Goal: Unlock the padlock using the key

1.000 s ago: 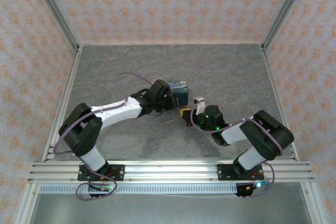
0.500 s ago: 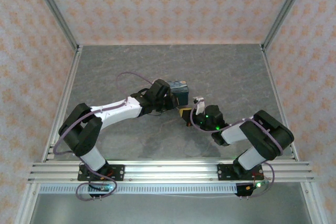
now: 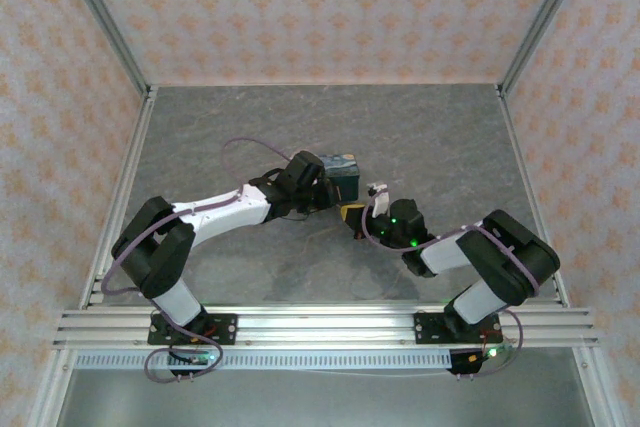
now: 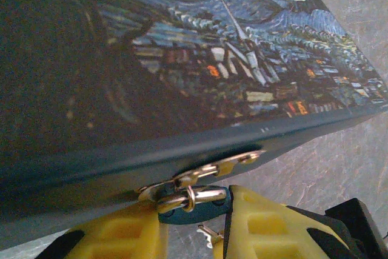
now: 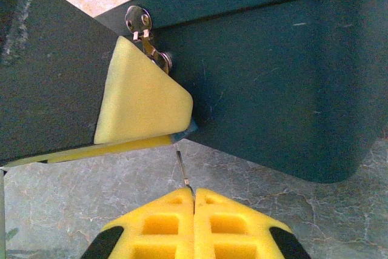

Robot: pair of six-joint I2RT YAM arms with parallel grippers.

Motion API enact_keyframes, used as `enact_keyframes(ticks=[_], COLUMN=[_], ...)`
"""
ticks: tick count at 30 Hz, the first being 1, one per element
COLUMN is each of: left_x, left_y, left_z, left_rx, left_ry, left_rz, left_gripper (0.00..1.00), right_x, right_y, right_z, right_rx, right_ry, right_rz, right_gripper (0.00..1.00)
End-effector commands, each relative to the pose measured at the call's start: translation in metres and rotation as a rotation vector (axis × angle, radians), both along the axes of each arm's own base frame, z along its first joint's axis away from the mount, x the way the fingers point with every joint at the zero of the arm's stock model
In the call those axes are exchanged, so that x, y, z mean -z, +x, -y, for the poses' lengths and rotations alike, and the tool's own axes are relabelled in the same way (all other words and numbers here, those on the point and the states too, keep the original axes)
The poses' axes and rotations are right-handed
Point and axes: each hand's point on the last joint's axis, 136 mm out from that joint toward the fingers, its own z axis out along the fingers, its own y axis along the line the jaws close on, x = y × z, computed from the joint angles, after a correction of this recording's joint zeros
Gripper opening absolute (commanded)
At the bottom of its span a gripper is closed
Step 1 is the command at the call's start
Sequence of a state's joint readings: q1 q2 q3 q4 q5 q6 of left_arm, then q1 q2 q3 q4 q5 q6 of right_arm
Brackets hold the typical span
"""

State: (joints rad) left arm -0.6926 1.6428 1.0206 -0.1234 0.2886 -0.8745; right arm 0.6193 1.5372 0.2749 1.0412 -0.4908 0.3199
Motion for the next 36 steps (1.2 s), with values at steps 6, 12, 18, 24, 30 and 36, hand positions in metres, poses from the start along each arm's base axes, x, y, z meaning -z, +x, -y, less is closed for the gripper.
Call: enact_keyframes(ticks=[6, 12, 18, 24, 30, 36], left_x=[-0.031, -0.031, -0.030, -0.030, -0.030, -0.031], left_y=[0.012, 0.011, 0.011, 0.011, 0.010, 0.011], left_z=[0.005, 0.005, 0.005, 0.005, 0.005, 0.005], left_rx=[-0.013, -0.013, -0.013, -0.012, -0.012, -0.013], left_ry=[-0.057, -0.058, -0.055, -0.058, -0.059, -0.059], left_rz=[0.064, 0.063, 0.063, 0.063, 0.060, 0.064], left_gripper=[0.26, 0.26, 0.26, 0.26, 0.26, 0.26], right_x=[-0.020, -0.019, -0.021, -0.020, -0.022, -0.018], right_y=[0.006, 0.009, 0.011, 0.014, 0.016, 0.018], right_z=[-0.007, -0.006, -0.006, -0.007, -0.008, -0.009], right_rx=[-0.010, 0.006, 0.009, 0.016, 0.018, 0.021], right_ry=[0.031, 0.023, 0.025, 0.023, 0.024, 0.017], right_rz=[0.072, 0.076, 0.080, 0.079, 0.086, 0.078], right_gripper=[0.00, 0.00, 0.00, 0.00, 0.00, 0.00])
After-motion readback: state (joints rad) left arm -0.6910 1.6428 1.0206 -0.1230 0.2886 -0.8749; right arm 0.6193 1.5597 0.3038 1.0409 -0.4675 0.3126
